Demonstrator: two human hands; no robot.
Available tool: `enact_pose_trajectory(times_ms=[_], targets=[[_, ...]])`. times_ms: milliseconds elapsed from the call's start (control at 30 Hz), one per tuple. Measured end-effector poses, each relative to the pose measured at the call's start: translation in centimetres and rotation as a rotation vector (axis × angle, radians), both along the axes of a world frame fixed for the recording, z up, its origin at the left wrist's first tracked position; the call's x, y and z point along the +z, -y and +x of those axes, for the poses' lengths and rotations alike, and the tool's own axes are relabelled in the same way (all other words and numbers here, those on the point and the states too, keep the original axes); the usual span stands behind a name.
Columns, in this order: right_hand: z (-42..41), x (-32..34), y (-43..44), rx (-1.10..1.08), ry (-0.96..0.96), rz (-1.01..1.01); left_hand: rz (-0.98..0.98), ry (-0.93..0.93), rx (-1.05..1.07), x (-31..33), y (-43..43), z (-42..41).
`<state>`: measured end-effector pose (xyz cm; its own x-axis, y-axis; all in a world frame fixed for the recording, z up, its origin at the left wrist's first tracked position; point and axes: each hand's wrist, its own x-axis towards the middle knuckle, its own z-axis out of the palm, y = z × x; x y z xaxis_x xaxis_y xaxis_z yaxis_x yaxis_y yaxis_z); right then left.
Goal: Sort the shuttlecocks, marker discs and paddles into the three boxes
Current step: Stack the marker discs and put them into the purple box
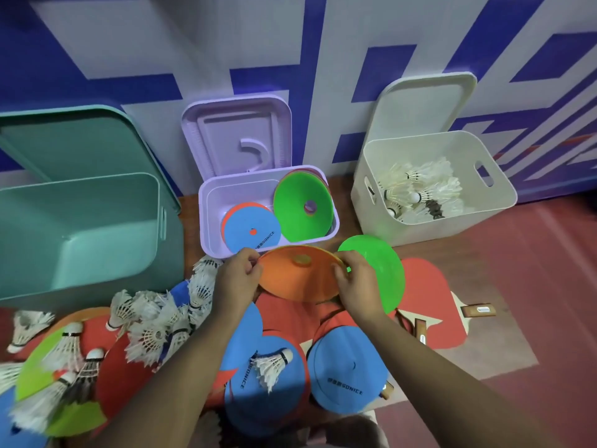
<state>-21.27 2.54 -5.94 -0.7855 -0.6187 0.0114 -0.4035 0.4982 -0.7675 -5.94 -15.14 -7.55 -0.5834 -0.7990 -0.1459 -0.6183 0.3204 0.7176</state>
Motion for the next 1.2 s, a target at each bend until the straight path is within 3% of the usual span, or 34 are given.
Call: enact_pose_trajectory(times_ms=[67, 167, 267, 400, 533, 600, 700, 767, 833, 1067, 1200], targets=[[0.0, 0.7, -0.2, 0.020, -0.083, -0.048, 0.274, -0.151, 0.191, 1.7, -0.6, -0.6], [0.0, 1.2, 0.1, 0.058, -0.186, -0.016, 0.922, -0.441, 0.392, 4.7, -2.3, -2.4], [0.8, 1.5, -0.1, 0.134, -0.281, -0.028, 1.099, -0.504, 0.408, 6.2, -3.9, -3.7], [1.0, 0.7, -1.2, 0.224, -0.273, -0.005, 0.980, -0.530, 0.451, 6.9, -4.1, -4.8], [-1.2, 0.9, -3.3, 0.332, 0.048, 0.057, 0.821, -0.396, 0.329, 7.2, -4.4, -5.5], [-3.3, 0.5, -4.4, 0.157, 0.159, 0.061, 0.757, -0.311, 0.274, 7.0, -4.9, -5.8], [-8.1, -1.9, -6.1, -0.151, 0.049, 0.264, 0.686, -0.226, 0.234, 6.6, -5.9, -6.6], [-10.8, -3.2, -6.7, -0.182, 0.062, 0.454, 0.653, -0.182, 0.212, 6.4, -6.9, -7.1], [-12.6, -3.9, -6.8, -0.166, 0.187, 0.513, 0.619, -0.155, 0.203, 6.3, -7.9, -7.7], [-15.1, -5.7, -7.5, -0.056, 0.306, 0.408, 0.481, -0.077, 0.247, 6.1, -10.0, -9.0], [-14.3, -4.2, -7.7, 0.090, 0.257, 0.257, 0.334, -0.047, 0.261, 6.6, -11.6, -8.3]])
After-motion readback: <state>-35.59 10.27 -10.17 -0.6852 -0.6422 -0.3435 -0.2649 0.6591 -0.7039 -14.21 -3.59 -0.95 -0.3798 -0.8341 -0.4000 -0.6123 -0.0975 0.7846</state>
